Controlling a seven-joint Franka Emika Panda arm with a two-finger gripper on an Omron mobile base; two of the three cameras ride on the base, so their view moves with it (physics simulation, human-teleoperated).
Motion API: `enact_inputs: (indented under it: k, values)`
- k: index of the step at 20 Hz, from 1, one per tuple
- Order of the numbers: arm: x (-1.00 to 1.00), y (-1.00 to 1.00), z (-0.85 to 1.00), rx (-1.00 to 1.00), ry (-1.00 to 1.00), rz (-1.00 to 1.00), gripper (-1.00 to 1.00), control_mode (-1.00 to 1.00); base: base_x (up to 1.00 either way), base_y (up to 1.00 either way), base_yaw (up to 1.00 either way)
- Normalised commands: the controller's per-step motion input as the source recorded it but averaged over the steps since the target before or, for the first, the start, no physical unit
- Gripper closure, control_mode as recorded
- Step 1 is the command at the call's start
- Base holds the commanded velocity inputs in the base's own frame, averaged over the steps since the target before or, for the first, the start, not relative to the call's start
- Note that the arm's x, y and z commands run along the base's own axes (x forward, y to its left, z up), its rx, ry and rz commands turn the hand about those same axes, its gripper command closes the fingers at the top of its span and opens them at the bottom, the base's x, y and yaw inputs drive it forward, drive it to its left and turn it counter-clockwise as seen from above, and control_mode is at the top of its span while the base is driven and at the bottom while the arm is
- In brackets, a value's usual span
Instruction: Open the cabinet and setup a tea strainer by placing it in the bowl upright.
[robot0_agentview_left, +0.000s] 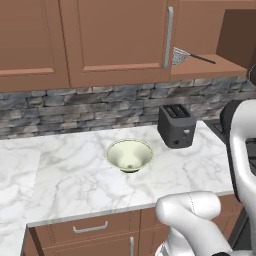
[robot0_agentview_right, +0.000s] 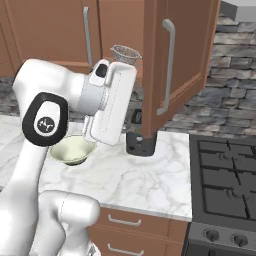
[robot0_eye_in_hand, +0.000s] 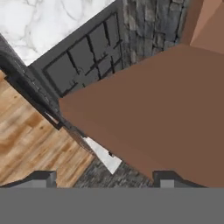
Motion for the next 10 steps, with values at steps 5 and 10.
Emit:
enact_inputs:
  k: [5,10]
  values:
    - [0.00,-0.72,0.00,0.00,0.24,0.00,-1.00,-1.00,0.00,0.00,0.00]
    - [0.00,-0.74,-0.02,0.00,0.24,0.00,-1.00,-1.00,0.00,0.00,0.00]
